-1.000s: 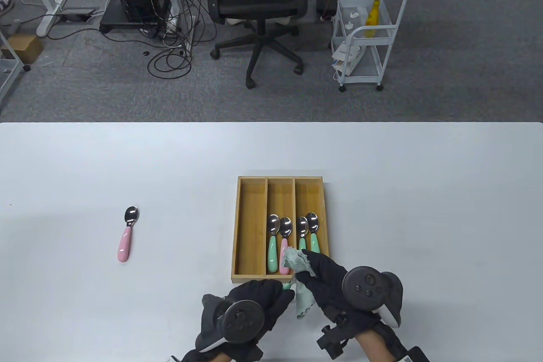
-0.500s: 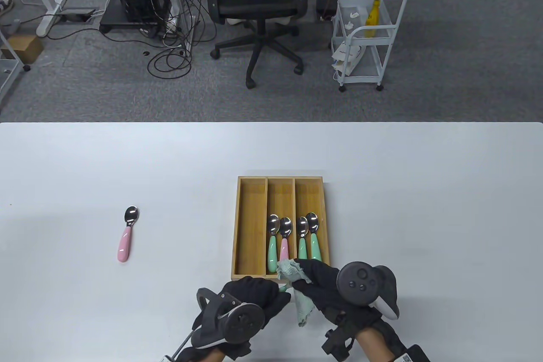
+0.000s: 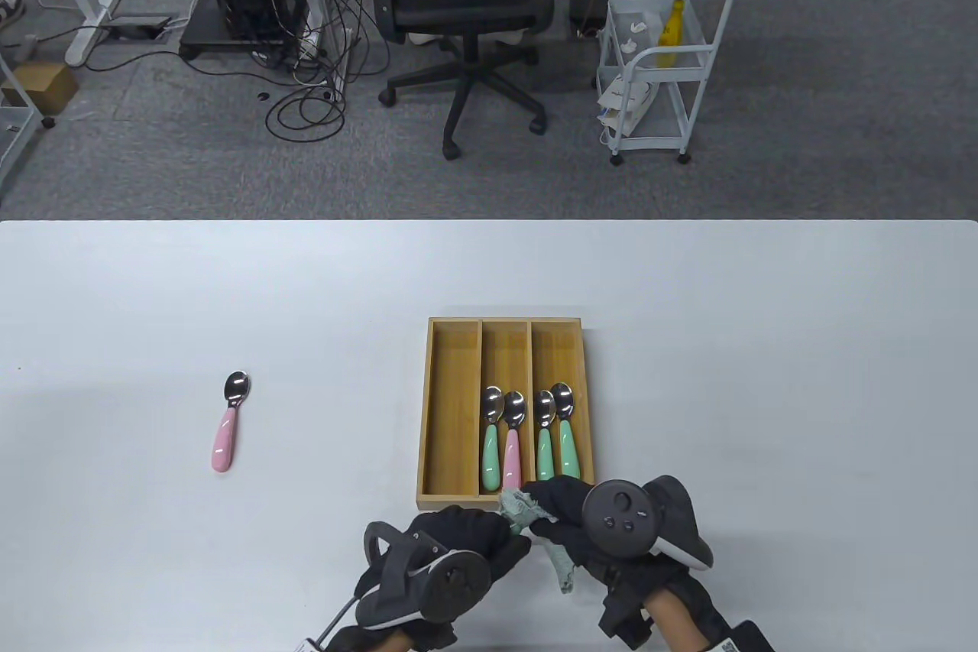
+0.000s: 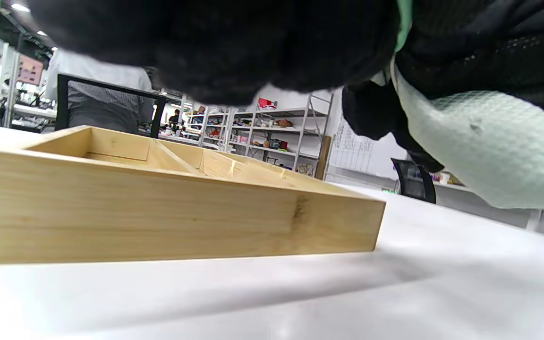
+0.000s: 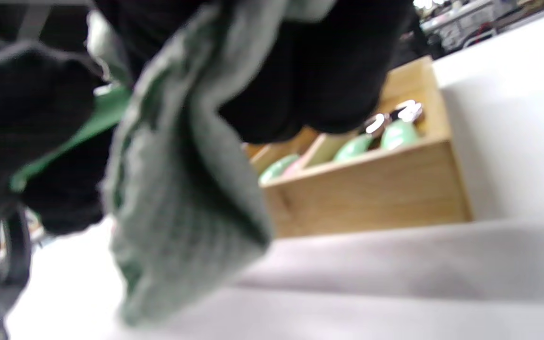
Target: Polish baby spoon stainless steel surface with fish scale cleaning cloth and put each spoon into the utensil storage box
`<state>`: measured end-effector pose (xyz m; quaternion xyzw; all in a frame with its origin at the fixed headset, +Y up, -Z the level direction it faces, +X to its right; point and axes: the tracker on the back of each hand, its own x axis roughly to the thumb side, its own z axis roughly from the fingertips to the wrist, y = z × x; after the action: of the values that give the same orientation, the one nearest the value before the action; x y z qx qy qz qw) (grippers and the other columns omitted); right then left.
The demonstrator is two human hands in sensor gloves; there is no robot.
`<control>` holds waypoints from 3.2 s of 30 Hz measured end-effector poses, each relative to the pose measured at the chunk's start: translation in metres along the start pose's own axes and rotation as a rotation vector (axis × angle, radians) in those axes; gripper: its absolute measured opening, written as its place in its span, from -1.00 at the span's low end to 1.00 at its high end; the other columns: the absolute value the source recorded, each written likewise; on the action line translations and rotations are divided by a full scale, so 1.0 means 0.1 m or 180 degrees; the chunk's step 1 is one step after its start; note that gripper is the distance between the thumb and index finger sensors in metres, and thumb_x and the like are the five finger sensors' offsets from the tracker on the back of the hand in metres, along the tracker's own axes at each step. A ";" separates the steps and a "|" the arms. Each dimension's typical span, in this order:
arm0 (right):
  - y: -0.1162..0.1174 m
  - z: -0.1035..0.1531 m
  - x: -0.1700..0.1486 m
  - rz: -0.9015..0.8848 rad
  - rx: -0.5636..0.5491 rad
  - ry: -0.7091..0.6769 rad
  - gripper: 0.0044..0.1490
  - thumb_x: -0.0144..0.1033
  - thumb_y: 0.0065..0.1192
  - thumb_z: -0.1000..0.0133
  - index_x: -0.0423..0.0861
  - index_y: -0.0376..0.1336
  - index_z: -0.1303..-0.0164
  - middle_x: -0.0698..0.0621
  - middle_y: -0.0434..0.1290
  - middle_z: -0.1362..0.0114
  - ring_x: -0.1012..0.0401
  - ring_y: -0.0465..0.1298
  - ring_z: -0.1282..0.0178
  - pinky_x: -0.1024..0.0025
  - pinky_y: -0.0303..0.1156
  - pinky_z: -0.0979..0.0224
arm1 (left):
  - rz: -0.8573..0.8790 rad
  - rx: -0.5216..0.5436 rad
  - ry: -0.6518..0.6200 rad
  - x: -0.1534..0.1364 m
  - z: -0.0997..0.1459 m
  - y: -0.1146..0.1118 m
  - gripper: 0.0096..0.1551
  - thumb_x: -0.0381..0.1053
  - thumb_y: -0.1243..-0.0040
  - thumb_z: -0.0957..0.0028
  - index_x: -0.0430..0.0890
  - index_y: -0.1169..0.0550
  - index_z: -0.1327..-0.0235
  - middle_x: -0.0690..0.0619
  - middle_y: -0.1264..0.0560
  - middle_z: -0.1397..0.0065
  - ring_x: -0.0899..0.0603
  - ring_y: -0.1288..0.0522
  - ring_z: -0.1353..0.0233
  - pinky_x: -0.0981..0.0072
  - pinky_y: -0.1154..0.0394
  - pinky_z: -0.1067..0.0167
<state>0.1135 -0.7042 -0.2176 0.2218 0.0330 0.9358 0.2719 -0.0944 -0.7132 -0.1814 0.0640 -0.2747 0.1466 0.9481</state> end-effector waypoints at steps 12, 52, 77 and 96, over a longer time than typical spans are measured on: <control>-0.03 0.08 -0.18 -0.1811 -0.0595 0.0611 -0.46 -0.16 0.18 -0.24 0.07 0.22 -0.45 -0.04 0.48 -0.39 0.43 0.68 0.07 0.42 0.70 -0.20 | 0.0752 0.0177 0.0327 -0.02 -0.02 0.04 -0.53 0.33 0.13 -0.21 0.05 -0.63 0.16 0.16 -0.66 0.29 -0.01 -0.68 0.26 0.22 -0.69 0.24; -0.04 0.15 0.00 -0.2054 -0.0832 0.0425 -0.44 -0.17 0.11 -0.28 0.11 0.12 -0.51 -0.03 0.40 -0.46 0.42 0.64 0.01 0.43 0.65 -0.29 | 0.1017 0.0432 0.0424 0.04 0.03 0.14 -0.52 0.33 0.14 -0.21 0.06 -0.64 0.18 0.16 -0.66 0.29 -0.01 -0.69 0.24 0.21 -0.69 0.22; 0.11 0.06 0.18 0.0735 0.0204 -0.0294 -0.44 -0.21 0.27 -0.20 0.11 0.24 -0.44 -0.12 0.47 -0.45 0.34 0.70 0.05 0.32 0.68 -0.23 | -0.0809 -0.0114 -0.0252 0.14 0.03 0.06 -0.54 0.34 0.02 -0.14 0.06 -0.70 0.28 0.13 -0.70 0.35 -0.05 -0.71 0.28 0.16 -0.70 0.26; -0.09 0.14 -0.04 -0.0789 -0.0702 0.0178 -0.46 -0.16 0.26 -0.20 0.07 0.26 -0.42 -0.08 0.53 -0.30 0.40 0.67 0.14 0.39 0.69 -0.10 | 0.0534 0.0112 0.0183 -0.02 0.04 0.08 -0.52 0.29 0.14 -0.20 0.03 -0.62 0.06 0.11 -0.67 0.20 -0.06 -0.70 0.16 0.14 -0.69 0.15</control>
<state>0.1276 -0.6992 -0.2082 0.1587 -0.0353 0.8989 0.4069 -0.1009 -0.7066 -0.1786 0.0533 -0.2491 0.2321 0.9387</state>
